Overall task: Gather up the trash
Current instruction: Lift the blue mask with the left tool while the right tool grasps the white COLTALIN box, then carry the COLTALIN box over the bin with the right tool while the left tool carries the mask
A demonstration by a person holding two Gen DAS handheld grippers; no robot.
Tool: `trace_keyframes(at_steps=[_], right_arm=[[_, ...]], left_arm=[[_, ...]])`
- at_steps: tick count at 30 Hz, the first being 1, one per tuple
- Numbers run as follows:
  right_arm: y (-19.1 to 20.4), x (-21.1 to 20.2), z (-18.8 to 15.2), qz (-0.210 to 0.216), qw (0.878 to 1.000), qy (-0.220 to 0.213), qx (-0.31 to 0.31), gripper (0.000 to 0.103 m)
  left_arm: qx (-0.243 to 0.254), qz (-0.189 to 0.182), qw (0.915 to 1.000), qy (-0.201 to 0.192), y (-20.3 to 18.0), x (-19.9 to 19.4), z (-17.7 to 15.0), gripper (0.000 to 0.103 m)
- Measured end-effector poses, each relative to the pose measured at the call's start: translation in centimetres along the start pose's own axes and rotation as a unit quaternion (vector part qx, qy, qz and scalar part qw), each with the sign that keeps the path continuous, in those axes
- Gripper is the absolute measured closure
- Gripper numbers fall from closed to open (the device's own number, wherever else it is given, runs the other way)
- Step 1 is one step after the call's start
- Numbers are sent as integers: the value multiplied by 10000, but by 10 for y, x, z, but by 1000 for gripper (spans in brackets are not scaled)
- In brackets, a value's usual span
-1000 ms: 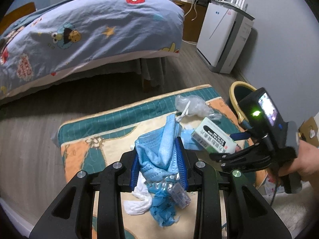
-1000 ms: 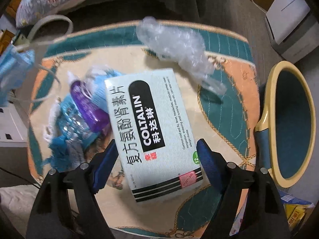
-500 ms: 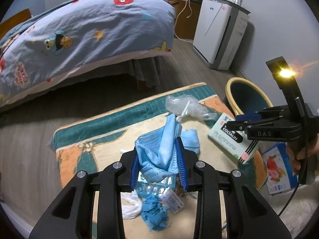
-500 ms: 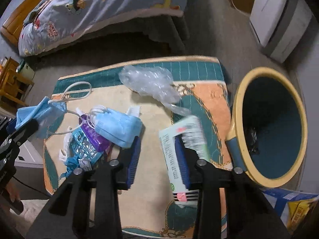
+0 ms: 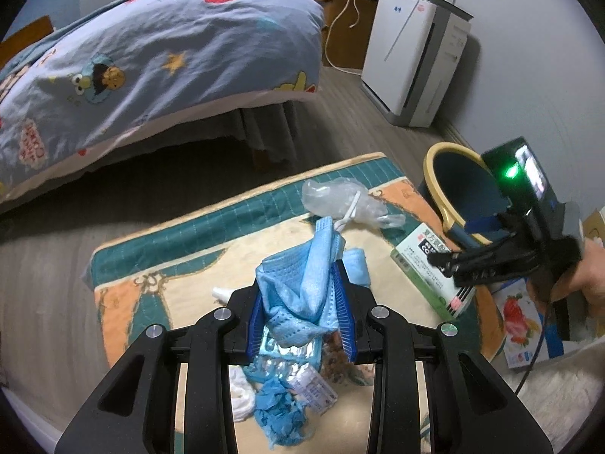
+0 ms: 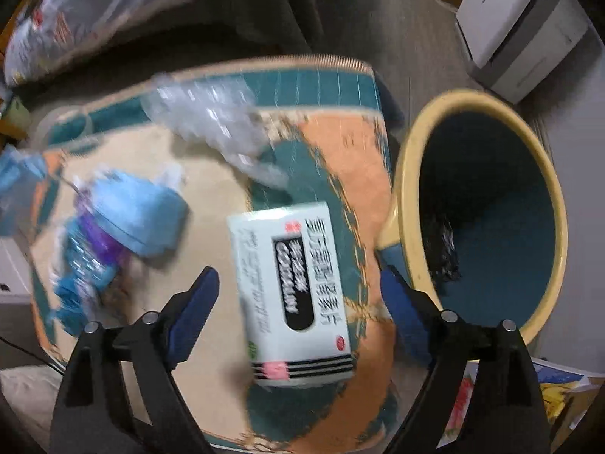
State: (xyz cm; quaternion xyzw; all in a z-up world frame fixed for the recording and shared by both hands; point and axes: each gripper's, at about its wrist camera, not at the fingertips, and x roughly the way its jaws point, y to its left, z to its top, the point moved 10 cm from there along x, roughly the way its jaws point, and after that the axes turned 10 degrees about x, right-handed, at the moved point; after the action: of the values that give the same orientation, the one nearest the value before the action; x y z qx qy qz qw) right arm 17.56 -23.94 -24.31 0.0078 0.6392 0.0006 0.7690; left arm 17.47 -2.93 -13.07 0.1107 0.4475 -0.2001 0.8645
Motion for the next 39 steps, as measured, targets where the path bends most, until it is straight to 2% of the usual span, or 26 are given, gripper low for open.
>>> trace_keyframes(at_steps=[5,8,12,13,15,18,23,28,33,39], right_arm=[[-10,24,-13,-94,9992,390,71,15],[-9,32,-17,126,9983,539,191,14],[-4,44,-26,164,9969,770,61,14],[-3,44,-27,48,9972,738,-109,15],[-1,40,-25,-16,9975,655,-248,32],[0,31,-21,287,9977,621,12,32],[0,8,-13,535,9979,372,55,32],[-12,-29,1,825,9962,-105,257,32],[-48,-54,10,876,9927,-538,625,32],[-98,-54,27,680,9865,-855,1218,32]], left_arm=[[-32,-74,10000,28,-3,6,4,69],[5,-111,9999,34,-6,9,6,69],[32,-133,9999,55,-10,12,9,69],[42,-142,9999,59,-11,13,9,69],[66,-146,9999,61,-13,13,10,69],[84,-154,9998,39,-15,12,11,69],[122,-167,9998,12,-22,13,16,69],[212,-181,9996,-48,-37,15,28,69],[319,-204,9992,-108,-57,22,40,69],[548,-226,9981,-162,-89,36,57,69]])
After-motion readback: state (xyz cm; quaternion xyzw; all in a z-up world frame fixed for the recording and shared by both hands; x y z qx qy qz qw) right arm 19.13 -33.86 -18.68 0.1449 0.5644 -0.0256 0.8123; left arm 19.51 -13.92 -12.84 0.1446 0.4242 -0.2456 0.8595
